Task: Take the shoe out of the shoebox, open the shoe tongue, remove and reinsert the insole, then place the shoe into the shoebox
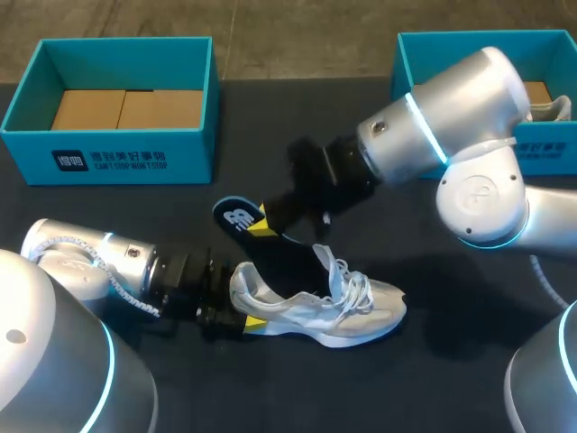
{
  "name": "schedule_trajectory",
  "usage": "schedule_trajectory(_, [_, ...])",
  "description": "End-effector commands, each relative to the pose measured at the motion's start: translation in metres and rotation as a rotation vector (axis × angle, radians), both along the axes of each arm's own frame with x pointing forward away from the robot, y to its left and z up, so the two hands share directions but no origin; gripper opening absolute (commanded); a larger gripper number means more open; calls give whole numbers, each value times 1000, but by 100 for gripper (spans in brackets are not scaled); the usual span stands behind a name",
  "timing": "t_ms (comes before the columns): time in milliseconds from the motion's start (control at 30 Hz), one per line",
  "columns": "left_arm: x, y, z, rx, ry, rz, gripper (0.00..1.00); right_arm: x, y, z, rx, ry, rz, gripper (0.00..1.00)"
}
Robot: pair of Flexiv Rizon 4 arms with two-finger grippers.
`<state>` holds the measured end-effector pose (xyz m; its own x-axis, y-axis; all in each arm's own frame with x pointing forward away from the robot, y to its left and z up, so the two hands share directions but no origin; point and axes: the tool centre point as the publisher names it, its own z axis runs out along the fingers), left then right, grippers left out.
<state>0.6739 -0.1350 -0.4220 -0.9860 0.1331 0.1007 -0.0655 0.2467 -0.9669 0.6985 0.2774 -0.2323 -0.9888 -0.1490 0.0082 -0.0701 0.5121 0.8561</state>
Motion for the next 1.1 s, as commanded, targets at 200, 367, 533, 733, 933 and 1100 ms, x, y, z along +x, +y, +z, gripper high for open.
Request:
schedule_trajectory(200, [2,0,-2,4,0,0,0,8,-4,24,50,9,-14,0])
schedule_trajectory(367, [2,0,-2,4,0,0,0,15,-11,46,104,-1,-25,0])
schedule_trajectory(533, [2,0,-2,4,0,0,0,25,-13,64,119,9,-59,0])
schedule_trajectory(733, [2,0,-2,4,0,0,0,27,-13,80,157,26,-50,0])
schedule_trajectory(933, [2,0,-2,4,0,0,0,28,-21,97,168,48,-90,0])
schedule_trajectory(1100, [2,0,-2,4,0,0,0,27,-29,117,244,48,-162,0])
